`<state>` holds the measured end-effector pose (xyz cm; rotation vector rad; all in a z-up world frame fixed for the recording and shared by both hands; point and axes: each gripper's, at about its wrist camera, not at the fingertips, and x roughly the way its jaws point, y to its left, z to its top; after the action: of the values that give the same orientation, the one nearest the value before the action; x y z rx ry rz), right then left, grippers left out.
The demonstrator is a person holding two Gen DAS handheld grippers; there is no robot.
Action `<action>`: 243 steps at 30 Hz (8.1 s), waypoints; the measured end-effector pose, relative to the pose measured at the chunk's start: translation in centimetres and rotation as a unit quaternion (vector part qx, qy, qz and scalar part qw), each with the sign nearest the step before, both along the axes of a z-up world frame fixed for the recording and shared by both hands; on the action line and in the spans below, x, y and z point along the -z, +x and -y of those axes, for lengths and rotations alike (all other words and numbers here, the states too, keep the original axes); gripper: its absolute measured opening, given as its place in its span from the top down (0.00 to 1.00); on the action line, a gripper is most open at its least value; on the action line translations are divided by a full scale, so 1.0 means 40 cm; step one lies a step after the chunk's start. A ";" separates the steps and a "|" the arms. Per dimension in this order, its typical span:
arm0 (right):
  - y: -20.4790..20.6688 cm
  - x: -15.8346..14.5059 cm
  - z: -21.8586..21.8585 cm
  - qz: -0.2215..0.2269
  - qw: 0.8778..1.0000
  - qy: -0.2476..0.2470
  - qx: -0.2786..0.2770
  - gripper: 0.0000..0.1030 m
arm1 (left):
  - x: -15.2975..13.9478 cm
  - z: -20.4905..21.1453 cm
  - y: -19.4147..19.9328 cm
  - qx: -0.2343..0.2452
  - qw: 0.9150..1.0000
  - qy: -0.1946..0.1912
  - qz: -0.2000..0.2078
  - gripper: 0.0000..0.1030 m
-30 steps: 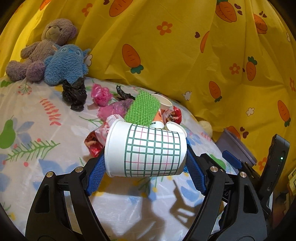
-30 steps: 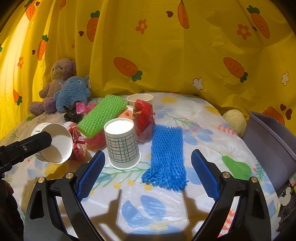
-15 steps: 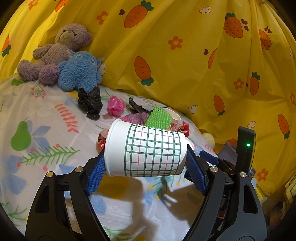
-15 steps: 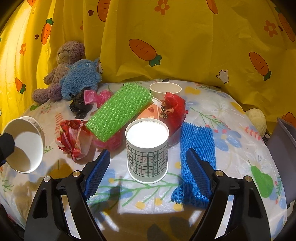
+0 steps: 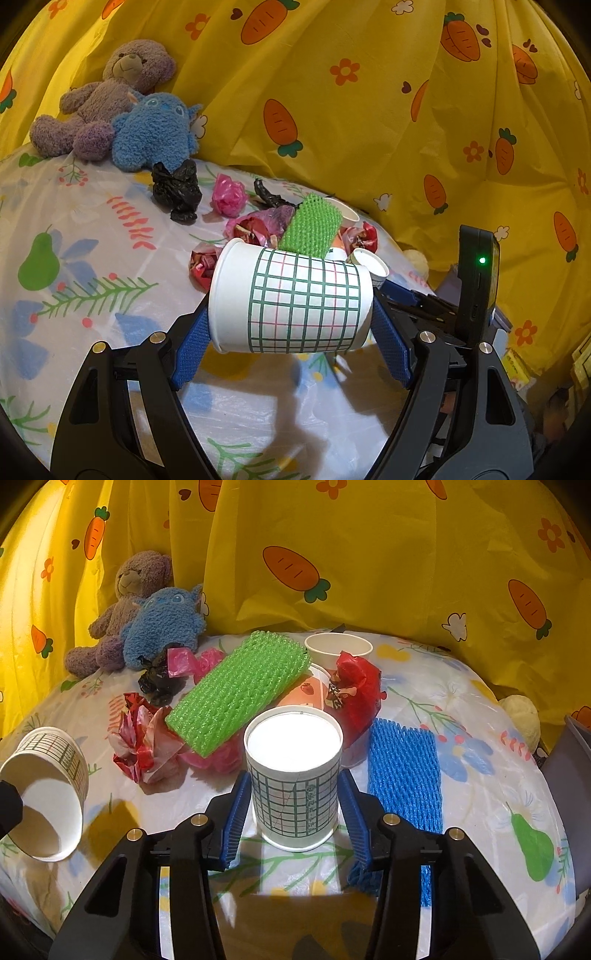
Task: Collect trash
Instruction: 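Carry both grid cups over the grey bin with both tools, then open both tools to drop the cups into the grey bin, then move both tools back to the trash pile and grasp the green scrubber with the right tool, then lift the green scrubber with the right tool while the left tool grasps the red wrapper, then carry the green scrubber and red wrapper over the grey bin with both tools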
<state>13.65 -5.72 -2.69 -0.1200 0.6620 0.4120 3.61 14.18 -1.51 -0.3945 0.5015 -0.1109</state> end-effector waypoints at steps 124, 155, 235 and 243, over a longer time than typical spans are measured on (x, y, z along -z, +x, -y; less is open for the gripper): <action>-0.098 -0.093 0.003 0.089 0.996 0.011 0.025 0.16 | -0.010 -0.005 0.049 -0.202 0.967 0.151 -0.041 0.06; 0.028 -0.020 -0.131 0.001 0.999 0.009 -0.038 0.86 | 0.018 -0.030 0.104 -0.133 0.982 0.125 -0.045 0.06; -0.100 -0.160 0.643 0.099 0.977 0.013 0.187 0.86 | -0.158 0.721 0.273 0.263 0.955 0.128 0.054 0.62; -0.064 -0.137 0.780 0.084 0.963 0.015 0.255 0.86 | -0.146 0.850 0.330 0.338 0.934 0.096 0.063 0.62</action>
<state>11.10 -36.90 2.79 0.0463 0.4947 -0.0845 16.79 -19.84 4.34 -0.0063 0.4991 -0.7443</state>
